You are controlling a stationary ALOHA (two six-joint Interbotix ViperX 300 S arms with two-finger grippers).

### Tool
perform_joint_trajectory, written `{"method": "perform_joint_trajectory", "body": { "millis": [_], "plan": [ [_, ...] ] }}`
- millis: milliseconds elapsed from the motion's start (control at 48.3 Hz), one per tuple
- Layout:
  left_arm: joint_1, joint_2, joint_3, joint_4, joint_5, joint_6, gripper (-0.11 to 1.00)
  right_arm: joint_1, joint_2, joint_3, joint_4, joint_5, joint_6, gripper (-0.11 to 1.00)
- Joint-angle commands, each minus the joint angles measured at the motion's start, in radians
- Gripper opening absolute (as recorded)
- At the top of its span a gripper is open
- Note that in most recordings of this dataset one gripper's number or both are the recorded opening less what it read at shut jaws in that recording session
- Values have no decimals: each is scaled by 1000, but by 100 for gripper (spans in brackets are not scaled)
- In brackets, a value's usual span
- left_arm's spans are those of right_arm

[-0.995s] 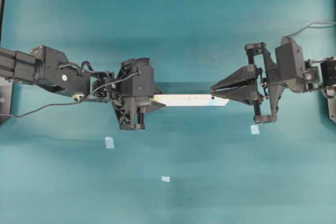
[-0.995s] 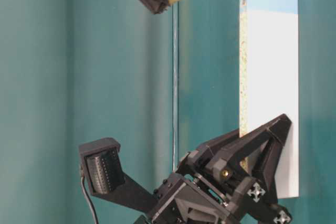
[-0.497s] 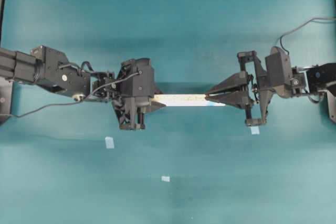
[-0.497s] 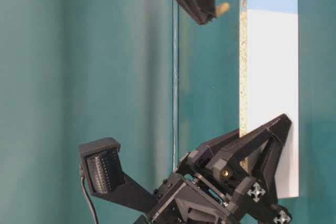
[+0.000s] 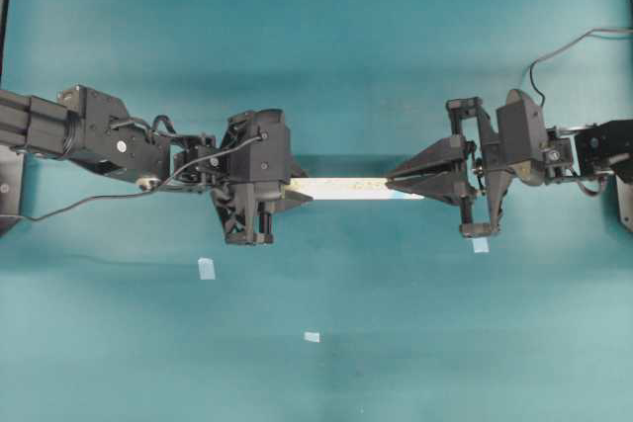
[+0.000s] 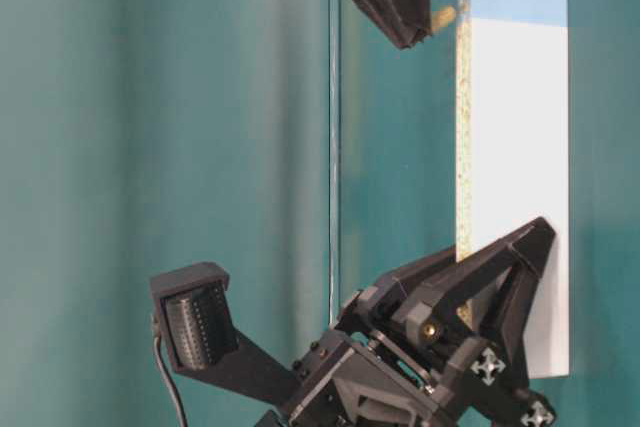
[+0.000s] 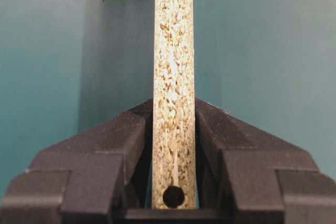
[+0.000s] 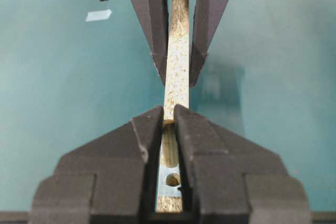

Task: Insert the rod into the hole on the wooden board.
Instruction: 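Align the held rod over the hole near the board's right end, then press the rod down into the hole with the right gripper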

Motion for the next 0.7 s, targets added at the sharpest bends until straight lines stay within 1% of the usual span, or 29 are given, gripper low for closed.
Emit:
{"method": "perform_joint_trajectory", "body": {
  "millis": [0, 269, 518, 684],
  "plan": [
    [-2, -15, -5, 2, -5, 0, 32, -5, -8, -3, 3, -11, -3, 11],
    [-2, -17, -5, 3, -5, -2, 32, -5, 9, 0, 6, -9, -9, 11],
    [-2, -17, -6, 2, -5, -2, 32, -5, 9, 14, 23, -9, -14, 11],
    [-2, -17, -5, 2, -5, -2, 32, -5, 9, 18, 21, -8, -14, 11]
  ]
}}
